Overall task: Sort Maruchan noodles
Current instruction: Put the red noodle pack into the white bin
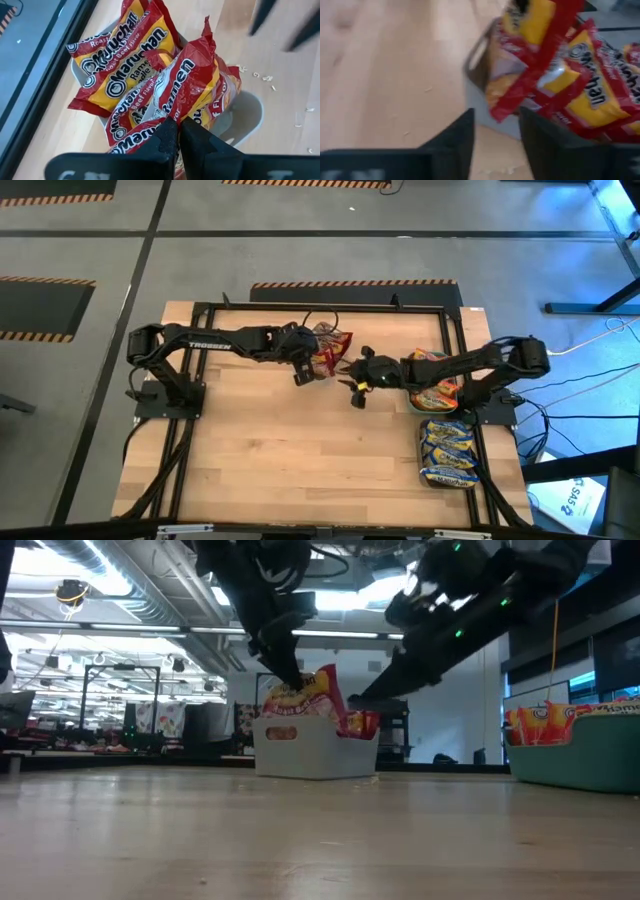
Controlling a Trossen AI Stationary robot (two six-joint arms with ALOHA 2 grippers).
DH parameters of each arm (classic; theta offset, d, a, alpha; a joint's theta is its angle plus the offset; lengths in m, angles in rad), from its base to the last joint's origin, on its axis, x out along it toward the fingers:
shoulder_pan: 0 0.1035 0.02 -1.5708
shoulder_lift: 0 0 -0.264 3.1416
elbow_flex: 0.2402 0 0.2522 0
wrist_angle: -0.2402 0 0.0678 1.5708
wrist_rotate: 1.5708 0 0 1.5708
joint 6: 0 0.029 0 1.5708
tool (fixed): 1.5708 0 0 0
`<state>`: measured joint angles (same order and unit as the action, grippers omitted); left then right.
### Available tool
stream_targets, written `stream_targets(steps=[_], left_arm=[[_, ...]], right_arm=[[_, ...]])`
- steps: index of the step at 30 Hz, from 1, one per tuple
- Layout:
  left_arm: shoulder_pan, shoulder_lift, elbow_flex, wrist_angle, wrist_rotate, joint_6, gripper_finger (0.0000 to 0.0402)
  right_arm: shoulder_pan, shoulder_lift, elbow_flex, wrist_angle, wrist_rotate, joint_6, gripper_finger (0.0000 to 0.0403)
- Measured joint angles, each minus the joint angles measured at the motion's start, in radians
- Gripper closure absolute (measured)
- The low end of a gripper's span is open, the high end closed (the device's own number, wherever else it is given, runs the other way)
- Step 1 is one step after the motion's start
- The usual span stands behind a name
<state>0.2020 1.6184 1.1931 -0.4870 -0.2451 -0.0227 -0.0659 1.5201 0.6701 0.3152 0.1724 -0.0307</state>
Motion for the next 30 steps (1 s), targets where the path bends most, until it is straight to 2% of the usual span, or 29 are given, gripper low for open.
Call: stream_targets(steps=[5, 7, 13, 22, 30], left_arm=[[0.000, 0.000, 0.000, 0.001, 0.000, 0.007, 0.0392], [0.000, 0.000, 0.000, 0.002, 0.000, 0.008, 0.0392], [0.000, 0.000, 0.000, 0.002, 0.000, 0.008, 0.0392], [0.000, 0.000, 0.000, 0.001, -0.001, 0.008, 0.0392], [0.000, -0.001, 0.000, -0.025, -0.001, 0.008, 0.0392]], right_arm=[[-0.064, 0.079, 0.000, 0.106, -0.063, -0.024, 0.0371], [-0.082, 0.106, 0.000, 0.131, -0.091, -0.028, 0.0394], [-0.094, 0.188, 0.004, 0.248, -0.156, -0.029, 0.0375], [-0.094, 0.323, 0.081, 0.322, -0.166, -0.032, 0.0401], [-0.093, 0.348, 0.093, 0.327, -0.143, -0.037, 0.0401]])
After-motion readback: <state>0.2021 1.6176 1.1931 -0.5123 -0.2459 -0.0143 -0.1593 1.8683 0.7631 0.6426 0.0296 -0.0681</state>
